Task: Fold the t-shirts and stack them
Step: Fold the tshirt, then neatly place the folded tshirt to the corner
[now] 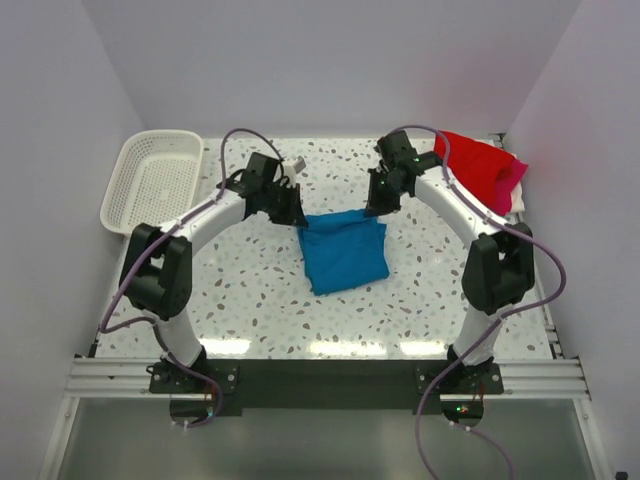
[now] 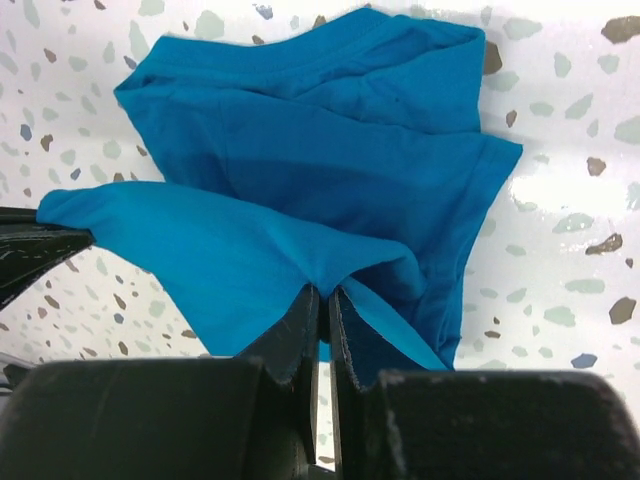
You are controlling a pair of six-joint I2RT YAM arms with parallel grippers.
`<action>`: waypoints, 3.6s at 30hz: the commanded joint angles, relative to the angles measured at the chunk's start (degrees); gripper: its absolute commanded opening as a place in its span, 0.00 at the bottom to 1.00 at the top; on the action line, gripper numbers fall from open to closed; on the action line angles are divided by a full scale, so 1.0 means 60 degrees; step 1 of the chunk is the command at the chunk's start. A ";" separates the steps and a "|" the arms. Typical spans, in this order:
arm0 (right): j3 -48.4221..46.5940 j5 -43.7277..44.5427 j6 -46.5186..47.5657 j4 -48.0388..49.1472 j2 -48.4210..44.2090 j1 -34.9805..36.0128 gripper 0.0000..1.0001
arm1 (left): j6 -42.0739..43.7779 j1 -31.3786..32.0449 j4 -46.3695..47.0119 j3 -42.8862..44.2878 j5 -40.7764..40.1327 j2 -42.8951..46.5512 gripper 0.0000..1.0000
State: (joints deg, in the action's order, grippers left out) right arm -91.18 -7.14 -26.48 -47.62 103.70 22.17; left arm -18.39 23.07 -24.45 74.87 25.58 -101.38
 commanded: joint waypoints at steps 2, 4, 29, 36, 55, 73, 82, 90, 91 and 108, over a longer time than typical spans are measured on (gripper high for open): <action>-0.0989 -0.0216 0.0341 0.0319 0.0616 -0.0238 0.03 | 0.0385 -0.0241 0.0251 0.0748 0.0204 -0.0533 0.00; -0.1151 -0.0261 0.0356 0.0304 0.0806 -0.0297 0.03 | 0.0399 -0.0256 0.0237 0.0909 0.0189 -0.0825 0.00; -0.0643 -0.1604 0.0619 0.2189 0.0268 -0.1117 0.91 | -0.0831 -0.0637 0.0468 0.1499 -0.1263 -0.0682 1.00; 0.2040 -0.3525 0.0853 0.3614 -0.0964 -0.1805 0.92 | -0.1109 -0.0622 0.1788 -0.0844 -0.0326 0.0373 1.00; 0.4019 -0.5783 0.1102 0.5812 0.0542 -0.3110 0.92 | -0.1680 -0.0622 0.3459 -0.1917 0.0263 -0.0753 1.00; 0.4853 -0.6442 0.1455 0.6792 0.1526 -0.2481 0.92 | -0.2720 -0.0007 0.5289 -0.2385 0.0702 -0.1545 1.00; 0.5601 -0.5945 0.0373 0.8373 0.1759 -0.0943 0.90 | -0.3496 0.0227 0.6344 -0.3059 0.0424 -0.1355 1.00; 0.5323 -0.5009 -0.0477 0.8917 0.1950 -0.0181 0.81 | -0.3790 0.0432 0.6726 -0.3191 0.0351 -0.1282 0.98; 0.5337 -0.4630 -0.0537 0.8961 0.1950 -0.0093 0.77 | -0.3848 0.0447 0.6740 -0.3220 0.0234 -0.1165 0.98; 0.5295 -0.1685 -0.0072 0.7147 0.1029 0.0230 0.00 | -0.3571 -0.0035 0.5645 -0.3338 -0.0513 0.0138 1.00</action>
State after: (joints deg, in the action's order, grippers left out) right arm -59.29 -28.34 -32.58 6.28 111.53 23.99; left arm -42.35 24.67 13.80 52.60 23.75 -104.47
